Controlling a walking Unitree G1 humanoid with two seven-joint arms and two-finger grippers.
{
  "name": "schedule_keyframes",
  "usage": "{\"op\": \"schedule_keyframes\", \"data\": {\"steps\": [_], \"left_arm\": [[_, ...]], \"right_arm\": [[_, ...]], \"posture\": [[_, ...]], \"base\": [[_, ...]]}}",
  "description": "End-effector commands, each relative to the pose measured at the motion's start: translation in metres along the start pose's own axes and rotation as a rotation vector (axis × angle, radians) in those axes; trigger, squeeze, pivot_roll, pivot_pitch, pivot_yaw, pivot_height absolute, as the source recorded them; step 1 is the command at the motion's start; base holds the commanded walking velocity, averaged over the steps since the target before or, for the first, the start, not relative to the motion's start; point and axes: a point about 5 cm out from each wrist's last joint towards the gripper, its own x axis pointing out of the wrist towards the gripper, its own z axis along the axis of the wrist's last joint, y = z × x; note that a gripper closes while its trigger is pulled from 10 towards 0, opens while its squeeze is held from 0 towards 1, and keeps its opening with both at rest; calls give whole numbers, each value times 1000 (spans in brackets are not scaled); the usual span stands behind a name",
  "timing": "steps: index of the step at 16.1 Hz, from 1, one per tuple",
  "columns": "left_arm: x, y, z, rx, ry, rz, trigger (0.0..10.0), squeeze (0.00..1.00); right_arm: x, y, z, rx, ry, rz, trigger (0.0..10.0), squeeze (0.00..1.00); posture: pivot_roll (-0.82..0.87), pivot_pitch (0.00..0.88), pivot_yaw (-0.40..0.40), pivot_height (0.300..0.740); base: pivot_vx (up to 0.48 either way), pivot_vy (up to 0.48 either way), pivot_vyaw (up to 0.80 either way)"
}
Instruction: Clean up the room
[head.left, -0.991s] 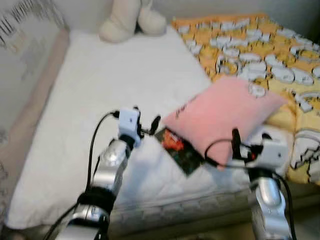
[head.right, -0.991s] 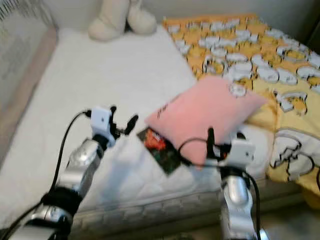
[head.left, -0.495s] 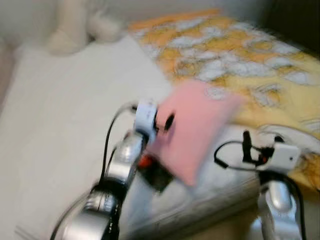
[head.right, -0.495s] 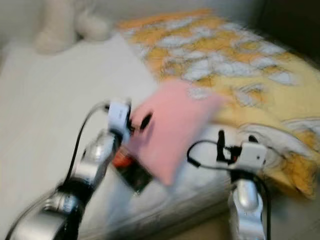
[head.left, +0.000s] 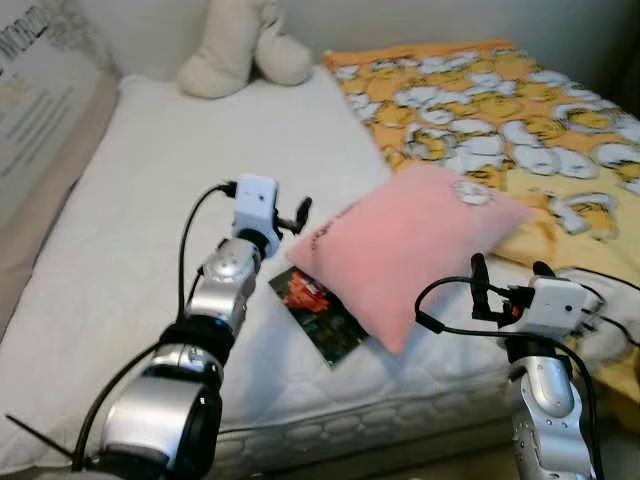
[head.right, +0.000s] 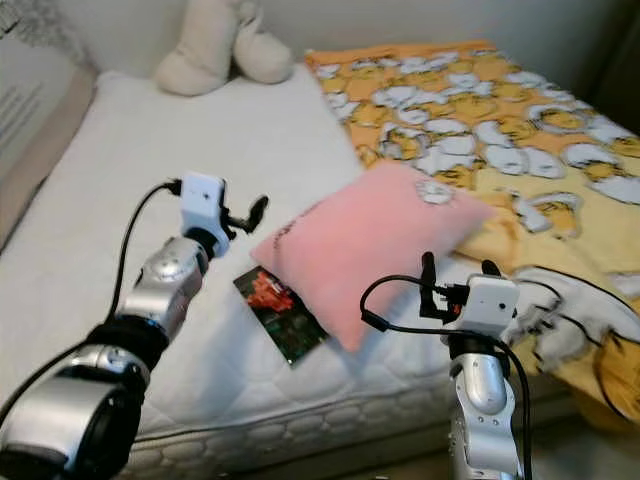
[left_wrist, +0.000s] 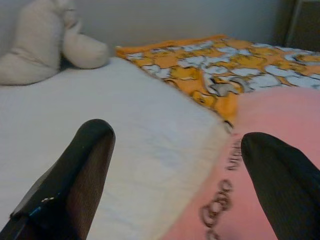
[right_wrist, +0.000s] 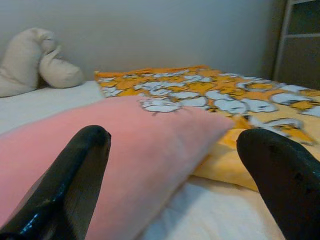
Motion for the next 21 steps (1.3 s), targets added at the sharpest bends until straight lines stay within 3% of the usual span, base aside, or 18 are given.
{"op": "schedule_keyframes", "data": {"steps": [1, 2, 3, 4, 8, 10, 13, 14, 16, 21], "left_arm": [[3, -2, 0, -4, 21, -18, 10000, 1000], [3, -3, 0, -4, 26, -24, 10000, 1000], [4, -4, 0, -14, 24, -31, 10000, 557], [3, -4, 1, -19, 8, -24, 10000, 0], [-15, -13, -18, -49, -41, -38, 10000, 0], [-23, -19, -33, -48, -7, -39, 10000, 0], [-24, -8, -28, -50, -39, 12, 10000, 0], [-33, -7, -28, -52, -71, 26, 10000, 0], [-45, -16, -31, -104, -95, 50, 10000, 0], [-46, -25, -31, -135, -90, 77, 10000, 0]], "right_arm": [[-1, 2, 1, 9, 1, 3, 10000, 0], [-1, 1, 1, 8, 2, 1, 10000, 0], [-2, -1, 1, 3, 6, -6, 10000, 0], [-2, -3, 0, -13, 14, -19, 10000, 0], [5, -12, 3, -48, 13, -38, 10000, 0], [7, -12, 4, -34, 13, -29, 10000, 0], [6, -8, 3, -26, 21, -14, 10000, 0], [5, -4, 2, -22, 30, 6, 10000, 0], [7, 1, 3, -15, 22, 36, 10000, 0], [12, 6, 7, -33, 16, 76, 10000, 0]], "posture": [[-162, 0, 67, 740], [-163, 0, 68, 740], [-164, 0, 71, 740], [-165, 0, 73, 740], [-144, 0, 62, 740], [-131, 0, 48, 740], [-115, 0, 38, 740], [-104, 0, 33, 740], [-92, 0, 24, 740], [-84, 0, 3, 740]], "base": [[0, 0, 0], [0, 0, 0], [0, 0, 0], [0, 0, 0], [0, 0, 0], [0, 0, 0], [0, 0, 0], [0, -469, 0], [0, -441, 0], [256, -403, 694]]}}
